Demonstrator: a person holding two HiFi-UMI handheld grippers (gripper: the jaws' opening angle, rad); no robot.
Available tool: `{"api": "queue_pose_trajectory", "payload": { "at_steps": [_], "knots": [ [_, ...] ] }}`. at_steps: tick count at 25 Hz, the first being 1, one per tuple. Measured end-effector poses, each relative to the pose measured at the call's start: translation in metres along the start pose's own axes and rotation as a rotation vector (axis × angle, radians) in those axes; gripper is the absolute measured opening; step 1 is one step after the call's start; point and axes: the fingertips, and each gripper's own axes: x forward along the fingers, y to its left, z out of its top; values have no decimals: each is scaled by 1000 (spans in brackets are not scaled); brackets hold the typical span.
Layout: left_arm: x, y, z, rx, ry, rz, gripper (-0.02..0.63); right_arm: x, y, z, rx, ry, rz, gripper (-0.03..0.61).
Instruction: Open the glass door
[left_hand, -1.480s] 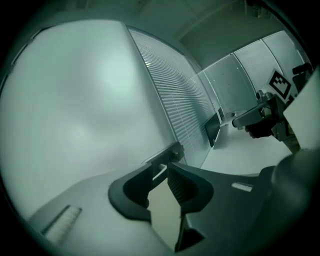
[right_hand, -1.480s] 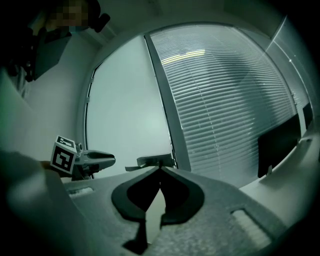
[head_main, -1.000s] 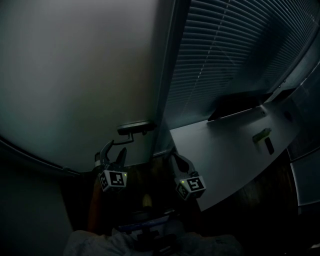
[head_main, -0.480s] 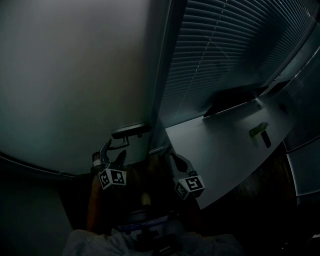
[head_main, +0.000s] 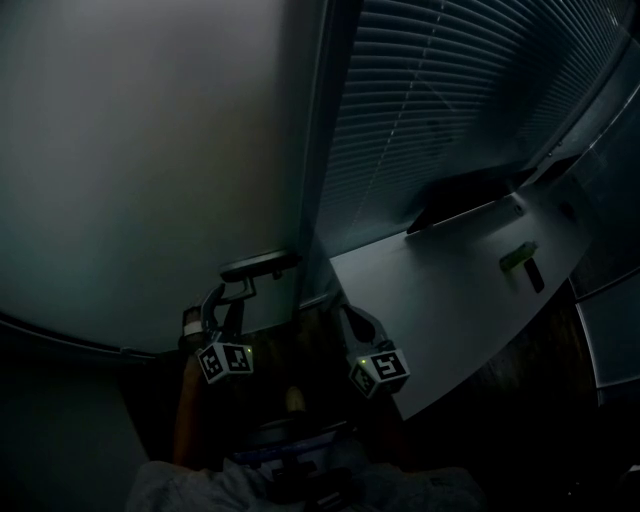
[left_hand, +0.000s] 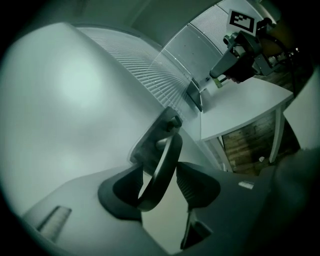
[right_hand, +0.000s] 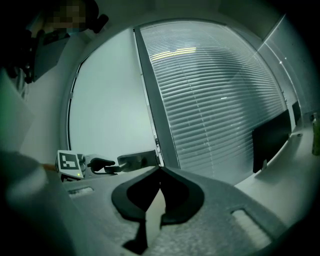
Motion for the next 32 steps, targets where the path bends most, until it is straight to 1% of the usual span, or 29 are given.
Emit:
{"api": "queue_pose_trajectory", "payload": {
  "at_steps": [6, 13, 17, 21, 27, 32],
  "knots": [
    [-1, -1, -1, 62, 30, -6, 178, -3, -1, -4, 17, 1, 6, 2],
    [-1, -3, -3, 113, 78, 8, 155, -13, -4, -8, 36, -12, -4, 2],
    [-4, -2, -4, 114, 92, -3, 152, -24, -6, -12, 56, -12, -21, 2],
    [-10, 7, 5, 113, 100, -5, 153, -36, -9, 0, 66, -32, -40, 2],
    [-9, -11, -6, 101, 101, -5, 156, -48, -15, -12, 61, -45, -68, 2],
    [-21, -12, -2, 95, 100, -10, 160, -60, -4, 6, 31, -45, -64, 2]
  ]
}}
